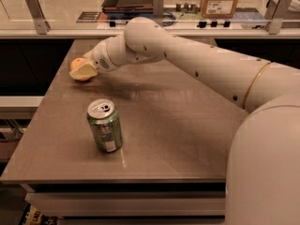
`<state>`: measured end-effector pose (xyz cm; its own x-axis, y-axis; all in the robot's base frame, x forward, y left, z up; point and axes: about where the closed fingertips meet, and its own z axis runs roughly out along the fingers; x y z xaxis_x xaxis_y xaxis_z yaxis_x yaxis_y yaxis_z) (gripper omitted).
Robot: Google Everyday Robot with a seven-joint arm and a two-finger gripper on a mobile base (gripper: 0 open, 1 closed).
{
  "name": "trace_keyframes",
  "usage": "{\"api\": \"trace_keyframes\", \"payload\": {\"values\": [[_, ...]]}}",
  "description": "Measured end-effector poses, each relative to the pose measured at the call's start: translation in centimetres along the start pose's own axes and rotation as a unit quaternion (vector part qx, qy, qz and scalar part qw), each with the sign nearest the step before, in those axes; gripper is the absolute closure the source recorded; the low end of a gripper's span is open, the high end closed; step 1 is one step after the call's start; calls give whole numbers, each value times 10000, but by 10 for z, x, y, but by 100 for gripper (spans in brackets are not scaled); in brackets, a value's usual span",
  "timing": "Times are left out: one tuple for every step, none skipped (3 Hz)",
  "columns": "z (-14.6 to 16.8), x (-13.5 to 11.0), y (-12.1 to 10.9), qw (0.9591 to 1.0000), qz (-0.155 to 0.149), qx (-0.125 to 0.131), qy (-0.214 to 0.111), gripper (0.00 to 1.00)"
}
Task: Pick orange
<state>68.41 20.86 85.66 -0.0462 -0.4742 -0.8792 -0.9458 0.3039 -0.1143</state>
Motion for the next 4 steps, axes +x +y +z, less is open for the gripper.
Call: {"api": "trace_keyframes", "payload": {"values": [[2, 0, 2, 10000, -4, -18, 0, 64], [3, -1, 3, 10000, -8, -36, 1, 87], [5, -1, 5, 10000, -12, -53, 1, 100], [5, -2, 5, 10000, -13, -58, -8, 100]]}}
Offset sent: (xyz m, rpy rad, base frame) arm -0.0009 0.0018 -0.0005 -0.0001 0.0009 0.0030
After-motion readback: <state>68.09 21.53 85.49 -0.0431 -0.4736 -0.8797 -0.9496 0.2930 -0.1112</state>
